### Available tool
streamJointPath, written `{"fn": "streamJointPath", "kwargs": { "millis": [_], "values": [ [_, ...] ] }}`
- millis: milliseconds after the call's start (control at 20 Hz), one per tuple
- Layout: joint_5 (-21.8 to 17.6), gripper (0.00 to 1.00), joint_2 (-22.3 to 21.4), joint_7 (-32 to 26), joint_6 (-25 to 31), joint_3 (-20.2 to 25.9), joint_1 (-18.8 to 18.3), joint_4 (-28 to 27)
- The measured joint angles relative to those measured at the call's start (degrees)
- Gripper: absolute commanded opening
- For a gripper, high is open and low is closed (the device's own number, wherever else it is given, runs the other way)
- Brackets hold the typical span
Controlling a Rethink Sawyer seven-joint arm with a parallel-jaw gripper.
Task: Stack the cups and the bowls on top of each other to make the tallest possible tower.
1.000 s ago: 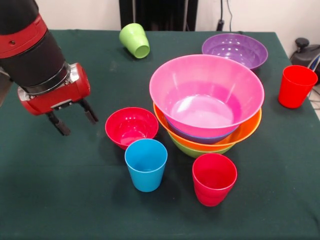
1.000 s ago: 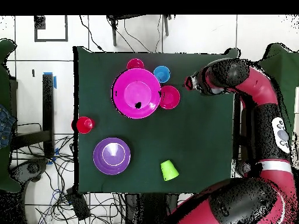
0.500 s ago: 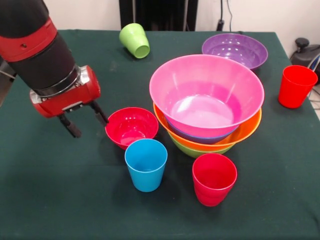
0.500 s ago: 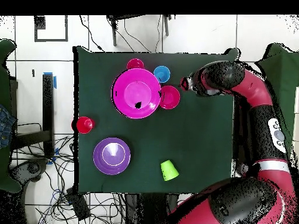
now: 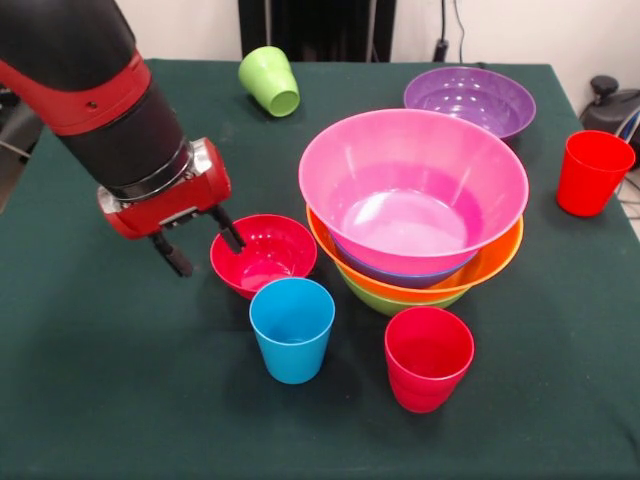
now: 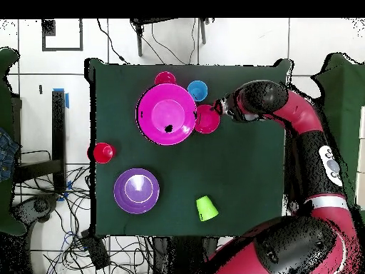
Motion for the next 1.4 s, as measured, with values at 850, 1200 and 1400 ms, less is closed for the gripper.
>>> {"fn": "streamJointPath", "kwargs": {
  "millis": [850,1200,1400],
  "values": [
    [-0.57,1.0,0.3,0.0,-0.13,-2.58,2.46,1.11],
    [-0.82,1.0,0.38,0.0,-0.14,-4.24,3.4,1.33],
    [-1.28,1.0,0.43,0.0,-0.14,-5.15,4.04,1.34]
  ]
}}
